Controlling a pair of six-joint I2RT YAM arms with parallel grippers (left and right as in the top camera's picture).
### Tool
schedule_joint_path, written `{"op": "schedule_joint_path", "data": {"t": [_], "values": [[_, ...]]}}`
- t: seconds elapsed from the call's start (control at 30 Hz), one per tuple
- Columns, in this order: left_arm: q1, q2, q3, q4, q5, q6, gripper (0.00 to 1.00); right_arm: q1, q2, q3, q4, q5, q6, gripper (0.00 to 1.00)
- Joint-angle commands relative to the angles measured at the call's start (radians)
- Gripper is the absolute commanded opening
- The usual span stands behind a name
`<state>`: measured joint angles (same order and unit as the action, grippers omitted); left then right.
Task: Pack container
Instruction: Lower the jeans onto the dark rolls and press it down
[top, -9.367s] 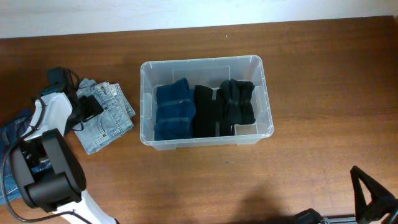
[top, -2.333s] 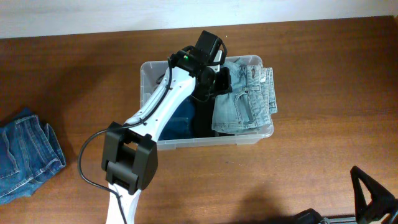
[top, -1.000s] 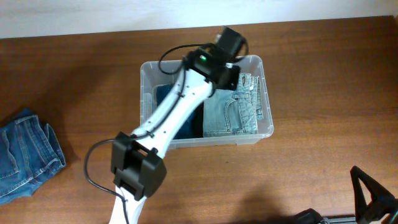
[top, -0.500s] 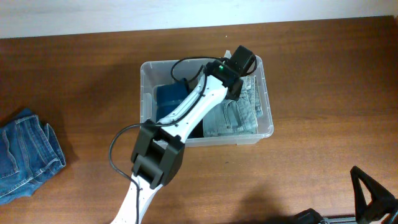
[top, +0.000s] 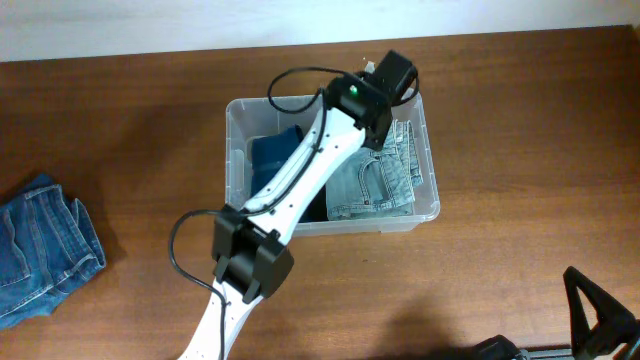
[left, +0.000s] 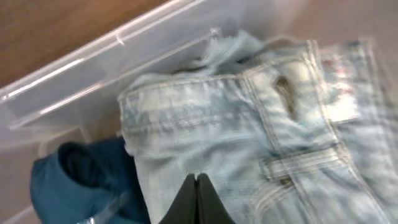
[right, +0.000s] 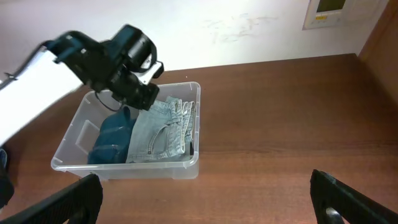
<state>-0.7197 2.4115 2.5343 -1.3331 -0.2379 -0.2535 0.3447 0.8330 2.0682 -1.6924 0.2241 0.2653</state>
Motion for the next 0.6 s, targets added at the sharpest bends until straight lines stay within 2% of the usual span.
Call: {"op": "schedule_joint_path", "data": {"t": [0.0,0.2,0.57], "values": [[-0.026,-0.011,0.032,-0.055,0.148,0.013,0.02,0.001,-0.004,0.000,-0.006,0.016,0.005,0.99],[-0.066,-0.001,0.023,-0.112,0.247,0.013,0.02,0.001,-0.004,0.000,-0.006,0.016,0.005,0.99],[-0.154,0.005,-0.044,-0.142,0.249,0.013,0.02,0.001,-0.004,0.000,-0.006,0.016,0.005,0.99]]}}
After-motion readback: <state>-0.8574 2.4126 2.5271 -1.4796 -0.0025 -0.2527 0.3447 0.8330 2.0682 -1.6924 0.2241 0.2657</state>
